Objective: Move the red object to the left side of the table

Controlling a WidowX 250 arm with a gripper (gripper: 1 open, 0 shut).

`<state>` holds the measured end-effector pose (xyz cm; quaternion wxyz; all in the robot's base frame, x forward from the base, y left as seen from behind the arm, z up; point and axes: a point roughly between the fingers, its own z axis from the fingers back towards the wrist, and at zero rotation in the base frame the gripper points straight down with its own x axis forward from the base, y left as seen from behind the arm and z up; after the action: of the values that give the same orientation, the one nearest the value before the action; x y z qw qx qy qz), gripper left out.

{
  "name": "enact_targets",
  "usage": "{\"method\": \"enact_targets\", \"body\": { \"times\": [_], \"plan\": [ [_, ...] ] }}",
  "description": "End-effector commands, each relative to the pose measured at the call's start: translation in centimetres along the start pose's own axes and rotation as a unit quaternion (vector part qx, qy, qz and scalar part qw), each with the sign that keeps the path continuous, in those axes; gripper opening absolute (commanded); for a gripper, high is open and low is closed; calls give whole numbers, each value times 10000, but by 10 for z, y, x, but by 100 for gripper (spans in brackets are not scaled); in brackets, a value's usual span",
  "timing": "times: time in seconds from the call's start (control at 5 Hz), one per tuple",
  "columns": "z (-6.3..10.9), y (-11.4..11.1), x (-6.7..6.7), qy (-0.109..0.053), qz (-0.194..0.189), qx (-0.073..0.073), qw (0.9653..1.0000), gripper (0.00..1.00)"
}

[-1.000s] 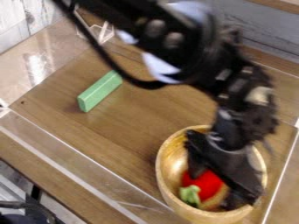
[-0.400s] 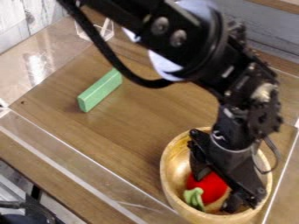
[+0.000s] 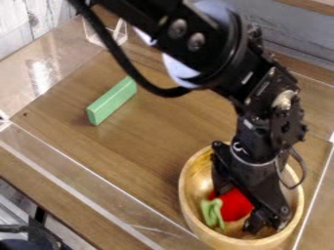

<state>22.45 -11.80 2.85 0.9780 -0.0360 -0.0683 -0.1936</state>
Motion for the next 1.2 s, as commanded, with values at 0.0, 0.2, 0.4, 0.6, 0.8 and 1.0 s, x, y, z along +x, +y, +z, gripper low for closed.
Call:
{"method": "enact_targets", "body": {
  "times": [0.0, 0.2, 0.4, 0.6, 0.8, 1.0],
  "plan": [
    [-12, 8, 0, 65, -1, 33, 10000, 100],
    [-10, -3, -2, 127, 311, 107, 9994, 100],
    [-10, -14, -4, 179, 592, 170, 9979, 100],
    [-10, -23, -6, 239, 865, 227, 9957, 100],
    [-12, -19, -7, 278, 836, 215, 9959, 100],
    [-13, -14, -10, 360, 857, 219, 9954, 100]
  ]
}}
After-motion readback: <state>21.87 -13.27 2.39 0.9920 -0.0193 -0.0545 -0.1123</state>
